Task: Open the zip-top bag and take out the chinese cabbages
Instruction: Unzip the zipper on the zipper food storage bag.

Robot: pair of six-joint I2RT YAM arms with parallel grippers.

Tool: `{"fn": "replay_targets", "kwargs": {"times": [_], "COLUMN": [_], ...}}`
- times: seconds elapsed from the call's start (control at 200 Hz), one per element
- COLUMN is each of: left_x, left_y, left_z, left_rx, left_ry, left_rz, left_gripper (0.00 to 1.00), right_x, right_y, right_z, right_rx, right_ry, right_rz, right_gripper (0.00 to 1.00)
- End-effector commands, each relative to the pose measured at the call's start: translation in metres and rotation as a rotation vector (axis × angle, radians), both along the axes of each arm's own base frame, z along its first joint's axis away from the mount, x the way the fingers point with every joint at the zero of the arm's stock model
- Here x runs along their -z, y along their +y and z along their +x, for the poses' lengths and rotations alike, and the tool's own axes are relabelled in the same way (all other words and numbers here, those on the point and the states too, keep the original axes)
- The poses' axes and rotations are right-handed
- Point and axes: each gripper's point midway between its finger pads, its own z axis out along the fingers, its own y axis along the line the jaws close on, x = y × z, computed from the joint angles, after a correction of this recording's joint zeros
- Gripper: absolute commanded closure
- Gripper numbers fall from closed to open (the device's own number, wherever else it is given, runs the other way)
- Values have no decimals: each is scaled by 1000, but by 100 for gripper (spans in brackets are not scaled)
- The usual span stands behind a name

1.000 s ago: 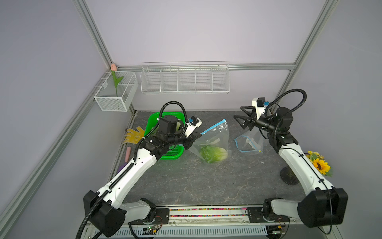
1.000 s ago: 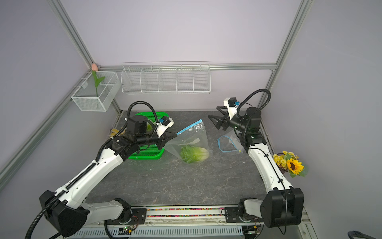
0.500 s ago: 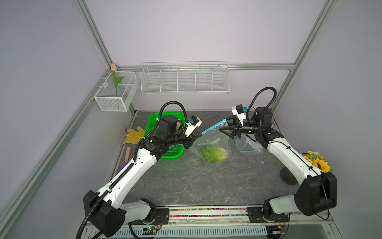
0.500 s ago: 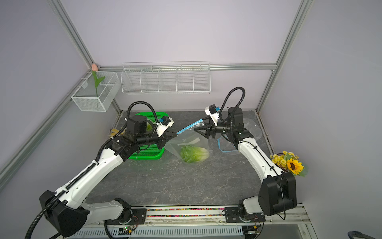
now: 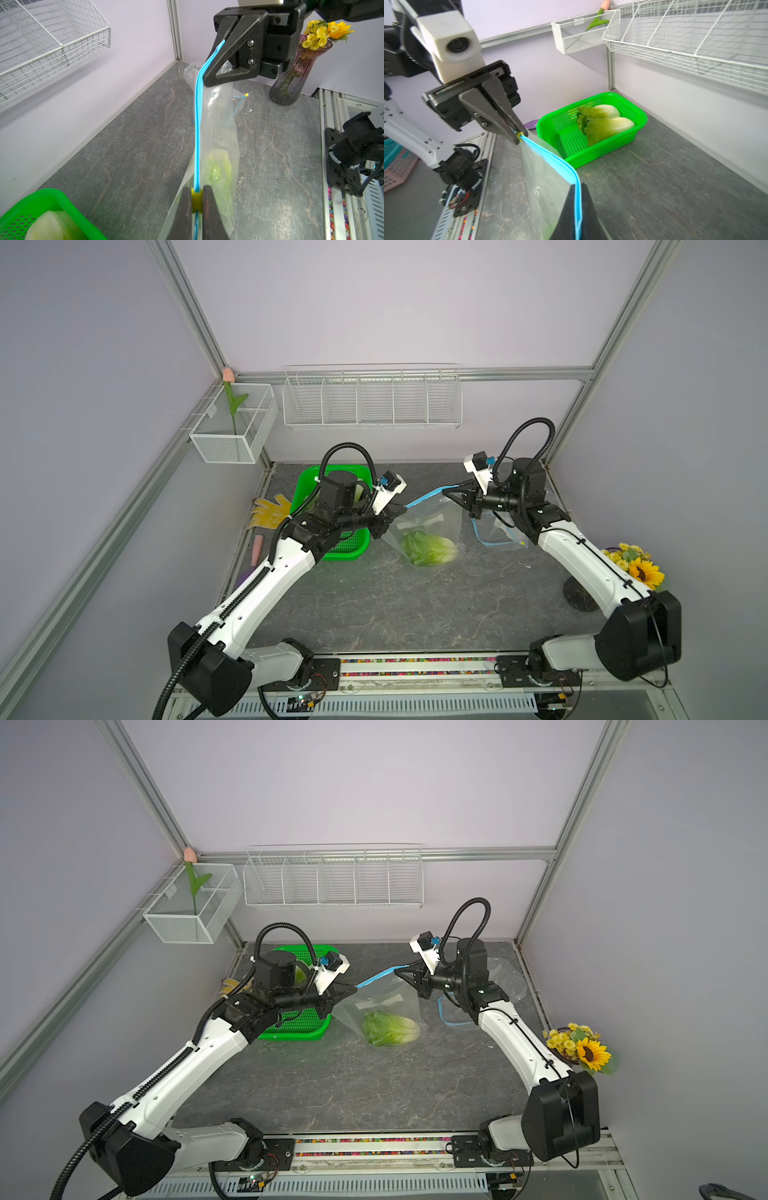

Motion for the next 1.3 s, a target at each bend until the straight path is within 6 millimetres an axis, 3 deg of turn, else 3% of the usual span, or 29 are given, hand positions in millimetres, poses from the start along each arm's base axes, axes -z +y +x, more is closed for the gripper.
{"fn": "replay_targets", "kwargs": {"times": [0.0, 0.325, 0.525, 0.835, 0.85, 0.93, 0.97, 1.035, 1.15, 1.295], "left_x": [1, 7, 10, 13, 12, 13, 13, 12, 12, 11], "left_y": [9, 22, 35, 42, 42, 40, 39, 36, 34, 35], "left_z": [-1, -6, -13, -15, -15, -14, -13, -12, -11, -13], "left_rx": [-28, -76, -123, -156, -156, -150, -146, -137, -130, -129], "left_ry": [8, 10, 10, 9, 7, 4, 4, 3, 3, -1], "left_rz": [18, 49, 61, 60, 59, 57, 53, 49, 48, 44], "left_gripper": [99, 99, 100, 100, 100, 100, 100, 100, 100, 100], "right_x": [-14, -15, -23, -28, -29, -41, -49, -60, -65, -48], "right_y": [-35, -73, -80, -77, -74, -71, -64, -54, -41, -26], "right_z": [34, 56, 66, 66, 64, 57, 51, 47, 48, 54], "right_rx": [295, 531, 560, 504, 490, 406, 331, 236, 129, 75], "right_ry": [-126, -187, -191, -120, -114, -92, -72, -11, 35, 107], "right_rz": [-53, -124, -94, 10, 22, 121, 186, 294, 381, 369], "right_gripper": [93, 93, 93, 93, 90, 46, 34, 21, 15, 15]}}
